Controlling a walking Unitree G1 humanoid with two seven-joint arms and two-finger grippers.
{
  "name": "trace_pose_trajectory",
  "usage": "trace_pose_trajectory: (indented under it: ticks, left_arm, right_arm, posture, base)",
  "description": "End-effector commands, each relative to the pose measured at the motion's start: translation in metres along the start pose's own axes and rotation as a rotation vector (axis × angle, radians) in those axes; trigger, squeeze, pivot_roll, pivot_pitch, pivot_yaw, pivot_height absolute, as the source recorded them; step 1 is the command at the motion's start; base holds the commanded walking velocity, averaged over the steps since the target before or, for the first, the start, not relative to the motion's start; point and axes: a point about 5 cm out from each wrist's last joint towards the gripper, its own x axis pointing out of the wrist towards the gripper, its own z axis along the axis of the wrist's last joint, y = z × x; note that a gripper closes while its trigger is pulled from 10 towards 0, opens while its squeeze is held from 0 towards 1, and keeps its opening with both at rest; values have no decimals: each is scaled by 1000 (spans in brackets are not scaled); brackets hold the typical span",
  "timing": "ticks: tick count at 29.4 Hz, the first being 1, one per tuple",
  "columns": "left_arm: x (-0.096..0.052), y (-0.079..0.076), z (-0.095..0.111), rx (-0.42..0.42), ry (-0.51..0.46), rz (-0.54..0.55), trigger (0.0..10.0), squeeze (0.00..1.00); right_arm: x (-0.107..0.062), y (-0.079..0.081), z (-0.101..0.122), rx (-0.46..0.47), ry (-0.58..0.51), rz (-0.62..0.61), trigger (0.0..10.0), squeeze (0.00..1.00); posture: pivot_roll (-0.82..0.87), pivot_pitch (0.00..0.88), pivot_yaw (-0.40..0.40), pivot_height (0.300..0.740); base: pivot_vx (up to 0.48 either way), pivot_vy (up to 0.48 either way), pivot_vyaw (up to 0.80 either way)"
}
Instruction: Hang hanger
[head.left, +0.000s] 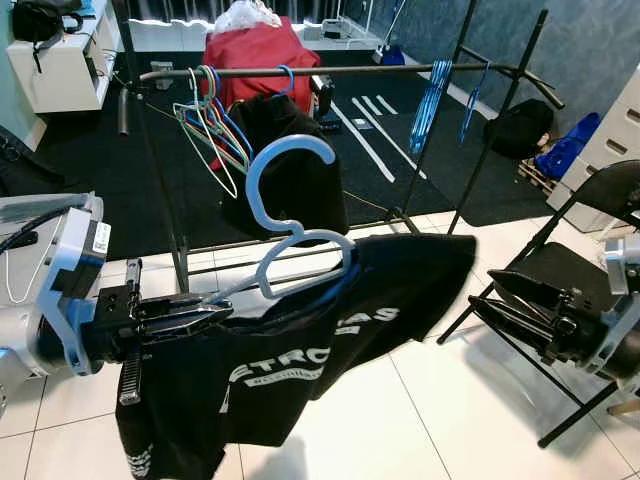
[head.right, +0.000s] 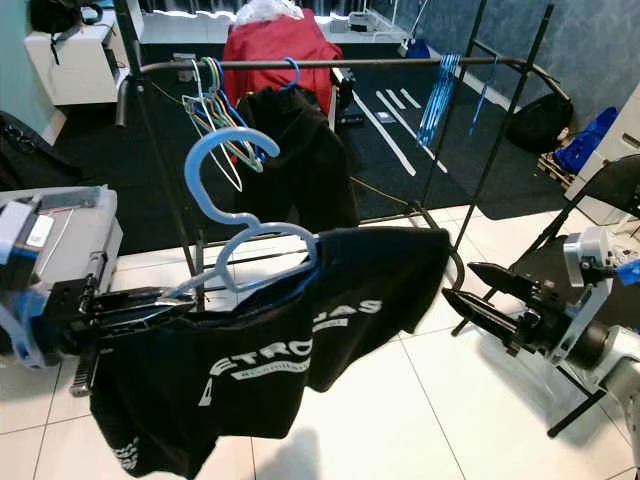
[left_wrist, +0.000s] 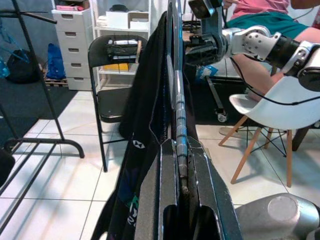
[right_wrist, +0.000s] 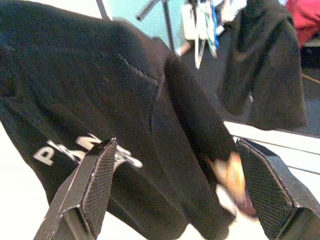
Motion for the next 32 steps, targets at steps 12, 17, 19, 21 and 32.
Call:
trace_pose_trajectory:
  ticks: [12,17,19,21,32]
  left_arm:
    - [6,-9,14,37,-1,-80,10000,0]
    - [6,-10,17,44,-3,-85,10000,0]
    - [7,-11,19,49,-8,-93,10000,0]
    - [8,-11,19,51,-10,-96,10000,0]
    - [12,-11,15,39,-5,-97,10000,0]
  right_arm:
    - [6,-11,-1,-2,9,-75,0,0]
    - [7,-11,-1,-1,7,-68,0,0]
    - [9,-9,-2,5,6,-41,0,0]
    - [9,-8,-3,8,6,-29,0,0]
    - [14,-4,-2,14,-20,4,0,0]
  posture:
    - [-2,63,-79,740]
    - [-2,64,-80,740]
    - [-2,64,-80,740]
    - [-2,64,-80,740]
    - [-4,65,-79,740]
  base:
    - [0,0,0]
    - [0,0,0]
    - [0,0,0]
    - [0,0,0]
    - [0,0,0]
